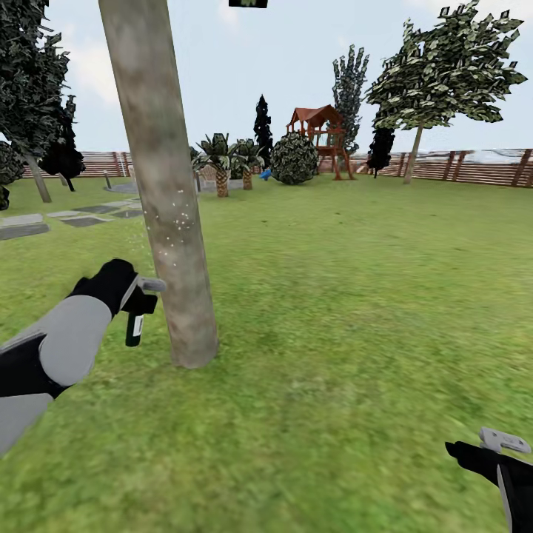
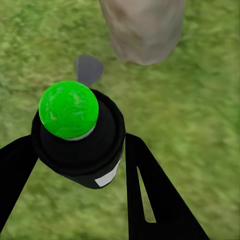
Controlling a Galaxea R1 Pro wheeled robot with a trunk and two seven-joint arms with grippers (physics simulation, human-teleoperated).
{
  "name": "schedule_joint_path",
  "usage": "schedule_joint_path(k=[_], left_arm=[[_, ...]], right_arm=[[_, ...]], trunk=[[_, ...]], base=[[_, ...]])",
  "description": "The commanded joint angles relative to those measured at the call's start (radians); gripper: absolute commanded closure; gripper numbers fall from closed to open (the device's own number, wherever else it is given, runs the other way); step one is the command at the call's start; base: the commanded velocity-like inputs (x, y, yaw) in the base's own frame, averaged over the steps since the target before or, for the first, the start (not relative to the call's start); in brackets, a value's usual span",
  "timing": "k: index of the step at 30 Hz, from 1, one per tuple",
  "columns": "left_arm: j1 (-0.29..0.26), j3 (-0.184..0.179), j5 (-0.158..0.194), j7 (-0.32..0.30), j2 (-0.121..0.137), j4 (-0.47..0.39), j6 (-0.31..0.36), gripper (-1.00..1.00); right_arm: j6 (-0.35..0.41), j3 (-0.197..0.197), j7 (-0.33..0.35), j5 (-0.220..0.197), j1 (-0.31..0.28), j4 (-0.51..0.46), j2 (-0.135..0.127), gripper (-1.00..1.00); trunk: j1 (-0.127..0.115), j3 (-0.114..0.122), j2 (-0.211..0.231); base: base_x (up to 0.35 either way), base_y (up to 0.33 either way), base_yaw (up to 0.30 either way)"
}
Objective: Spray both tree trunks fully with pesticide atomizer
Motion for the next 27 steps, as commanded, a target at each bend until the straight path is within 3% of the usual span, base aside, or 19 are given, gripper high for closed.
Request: schedule_joint_path(k=[1,4,6,8,10,12,16,19,27], left_arm=[[0.004,0.007,-0.011,-0.007,-0.001,-0.002,-0.003,1.0],[0.022,0.033,-0.011,0.01,0.0,-0.003,-0.048,1.0],[0.032,0.075,-0.011,0.074,0.0,-0.003,-0.071,1.0],[0.048,0.143,-0.009,0.142,-0.001,-0.002,-0.111,1.0],[0.06,0.205,-0.006,0.169,-0.002,0.001,-0.146,1.0],[0.065,0.234,-0.005,0.179,-0.002,0.002,-0.161,1.0],[0.068,0.242,-0.003,0.18,-0.005,0.005,-0.183,1.0],[0.107,0.243,-0.002,0.18,-0.012,0.006,-0.233,1.0],[0.158,0.243,-0.002,0.178,-0.019,0.006,-0.244,1.0]], right_arm=[[0.003,-0.003,0.009,0.011,-0.001,-0.001,0.0,-1.0],[0.003,-0.003,0.009,0.011,-0.001,-0.001,0.0,-1.0],[0.003,-0.002,0.008,0.011,-0.001,-0.001,0.0,-1.0],[0.003,-0.003,0.008,0.011,-0.001,-0.001,0.0,-1.0],[0.003,-0.002,0.008,0.011,-0.001,-0.001,0.0,-1.0],[0.003,-0.001,0.008,0.011,-0.001,-0.001,0.0,-1.0],[0.003,-0.001,0.008,0.011,-0.001,-0.001,0.0,-1.0],[0.003,-0.001,0.008,0.011,-0.001,-0.001,0.0,-1.0],[0.003,-0.001,0.008,0.011,-0.001,-0.001,0.0,-1.0]], trunk=[[0.0,-0.001,-0.001],[0.0,-0.001,-0.001],[0.0,-0.001,-0.001],[0.0,-0.001,-0.001],[0.0,-0.001,-0.001],[0.0,-0.001,-0.001],[0.0,-0.001,-0.001],[0.0,-0.001,-0.001],[0.0,-0.001,-0.001]], base=[[0.0,0.0,0.0],[0.0,0.0,0.0],[0.0,0.0,0.0],[0.0,0.0,0.0],[0.0,0.0,0.0],[0.0,0.0,0.0],[0.0,0.0,0.0],[0.0,0.0,0.0],[0.08,0.0,0.0]])
